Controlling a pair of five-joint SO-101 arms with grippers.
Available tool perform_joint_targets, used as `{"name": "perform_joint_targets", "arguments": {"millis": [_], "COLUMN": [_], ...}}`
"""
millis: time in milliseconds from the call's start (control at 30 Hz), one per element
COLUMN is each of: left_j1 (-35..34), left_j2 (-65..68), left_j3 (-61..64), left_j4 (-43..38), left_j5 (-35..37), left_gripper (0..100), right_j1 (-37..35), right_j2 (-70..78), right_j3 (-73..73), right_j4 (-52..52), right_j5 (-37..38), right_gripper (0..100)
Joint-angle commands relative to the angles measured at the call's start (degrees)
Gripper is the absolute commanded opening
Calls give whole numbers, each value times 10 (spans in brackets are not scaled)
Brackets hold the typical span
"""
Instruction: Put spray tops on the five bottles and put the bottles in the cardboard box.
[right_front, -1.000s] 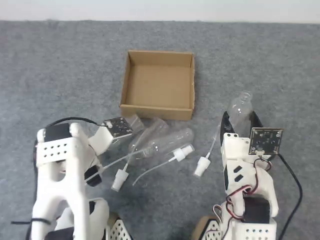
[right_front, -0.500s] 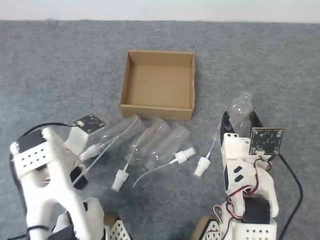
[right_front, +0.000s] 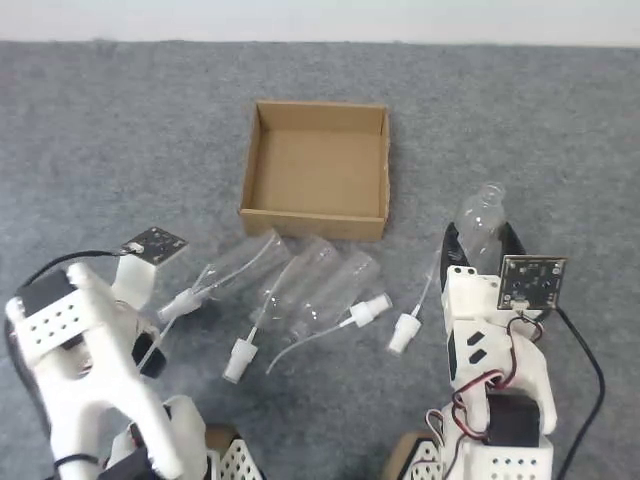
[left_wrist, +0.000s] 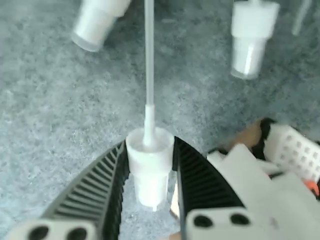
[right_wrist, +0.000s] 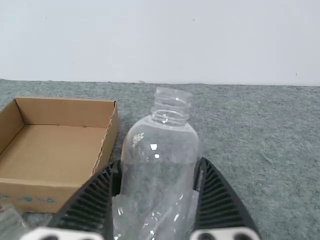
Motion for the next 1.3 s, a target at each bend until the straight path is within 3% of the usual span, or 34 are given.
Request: {"name": "perform_joint_targets", "arguments": {"millis": [0, 500, 867, 1100, 1267], "left_j1": [-2, -2, -2, -2, -2], "left_j2": [-17, -17, -17, -17, -17], "left_j3": [14, 13, 16, 14, 17], "left_j4": [-63, -129, -207, -214, -269], "left_j5": [82, 320, 560, 693, 765], "left_gripper": [47, 46, 48, 48, 48], "right_j1": [5, 5, 5, 5, 4], "right_j2": [-6, -6, -6, -6, -6], "right_j3": [-9, -8, -8, -8, -8], "right_j4": [-17, -17, -17, -17, -17], "right_j5": [1, 1, 1, 1, 1], "right_gripper": [24, 43, 43, 44, 43]}}
